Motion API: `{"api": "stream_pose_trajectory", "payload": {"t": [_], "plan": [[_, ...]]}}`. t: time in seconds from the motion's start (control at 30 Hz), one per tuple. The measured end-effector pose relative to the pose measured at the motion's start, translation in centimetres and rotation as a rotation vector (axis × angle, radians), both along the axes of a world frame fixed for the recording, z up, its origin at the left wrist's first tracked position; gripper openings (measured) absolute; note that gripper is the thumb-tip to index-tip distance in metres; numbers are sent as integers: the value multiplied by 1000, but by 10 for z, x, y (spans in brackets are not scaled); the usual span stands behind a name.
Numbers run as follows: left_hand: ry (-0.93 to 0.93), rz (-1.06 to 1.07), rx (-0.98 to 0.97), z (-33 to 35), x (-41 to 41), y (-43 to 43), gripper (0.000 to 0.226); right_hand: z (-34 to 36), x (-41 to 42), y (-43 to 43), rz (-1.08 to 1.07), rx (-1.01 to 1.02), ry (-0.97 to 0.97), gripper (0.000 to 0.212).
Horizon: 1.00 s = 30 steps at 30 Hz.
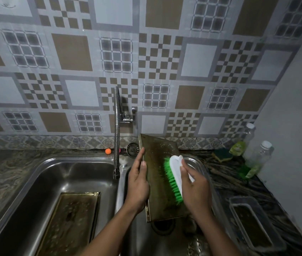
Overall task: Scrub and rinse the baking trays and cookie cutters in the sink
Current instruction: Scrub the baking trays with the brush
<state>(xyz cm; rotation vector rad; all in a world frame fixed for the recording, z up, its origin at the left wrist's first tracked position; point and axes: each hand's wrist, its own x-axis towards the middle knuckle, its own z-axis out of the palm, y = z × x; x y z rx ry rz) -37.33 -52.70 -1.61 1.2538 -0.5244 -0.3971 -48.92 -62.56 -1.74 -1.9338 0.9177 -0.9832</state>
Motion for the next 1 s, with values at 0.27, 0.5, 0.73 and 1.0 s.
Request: {"api": "stream_pose_trajectory", "payload": {"t": [0.27,0.5,0.73,1.0], "plan": [[75,88,-36,-3,6,-17,38,7,-2,45,236,22,-132,28],[103,101,11,-21,19,-14,47,-35,-56,8,30,35,36,21],[122,76,-27,-15,6,-25,45,-18,-30,31,184,26,-85,27],[95,100,27,-21,20,-7,41,-45,-68,-3,24,188,-30,34]]}}
